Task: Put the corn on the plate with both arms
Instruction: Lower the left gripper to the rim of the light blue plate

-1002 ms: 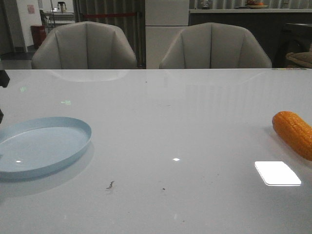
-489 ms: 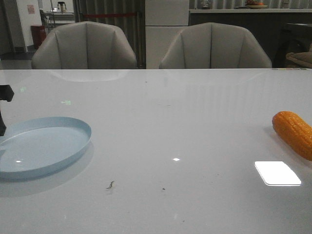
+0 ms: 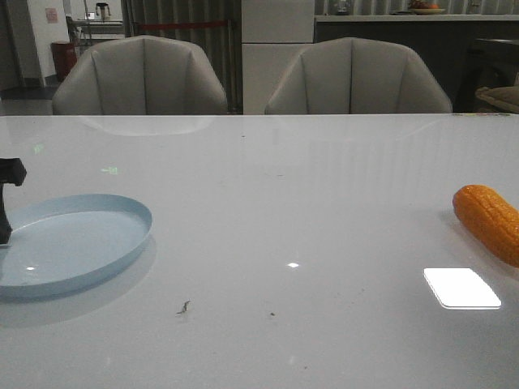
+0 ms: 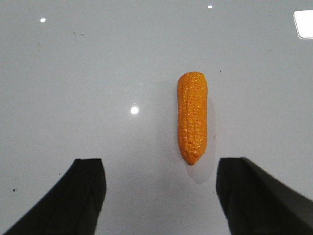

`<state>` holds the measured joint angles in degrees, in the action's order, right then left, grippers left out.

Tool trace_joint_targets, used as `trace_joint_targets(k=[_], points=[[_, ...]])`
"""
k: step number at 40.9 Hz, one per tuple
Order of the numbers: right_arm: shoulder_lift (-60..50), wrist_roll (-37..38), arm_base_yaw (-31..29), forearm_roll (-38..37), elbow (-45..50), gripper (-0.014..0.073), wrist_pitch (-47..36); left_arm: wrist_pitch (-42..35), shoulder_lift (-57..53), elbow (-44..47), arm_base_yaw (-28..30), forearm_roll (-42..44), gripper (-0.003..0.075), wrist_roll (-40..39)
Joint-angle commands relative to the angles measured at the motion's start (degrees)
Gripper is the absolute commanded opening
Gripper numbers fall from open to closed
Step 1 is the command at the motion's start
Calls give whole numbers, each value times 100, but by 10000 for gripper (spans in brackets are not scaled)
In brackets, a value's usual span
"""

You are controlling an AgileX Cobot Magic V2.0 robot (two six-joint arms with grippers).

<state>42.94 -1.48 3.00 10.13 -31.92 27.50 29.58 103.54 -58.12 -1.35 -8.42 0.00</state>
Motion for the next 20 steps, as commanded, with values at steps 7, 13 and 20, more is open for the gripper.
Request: trace_joint_targets(k=[7,13,20], points=[[12,-10,-16,28,-198,582,-385,-73,-200,-188,-11,-112,427,0],[12,-10,-16,28,-198,582,-385,-46,-103,-188,-11,-124,243,0],[12,-10,-16,28,-198,582,-385,-9,18,-188,-11,-179,98,0]])
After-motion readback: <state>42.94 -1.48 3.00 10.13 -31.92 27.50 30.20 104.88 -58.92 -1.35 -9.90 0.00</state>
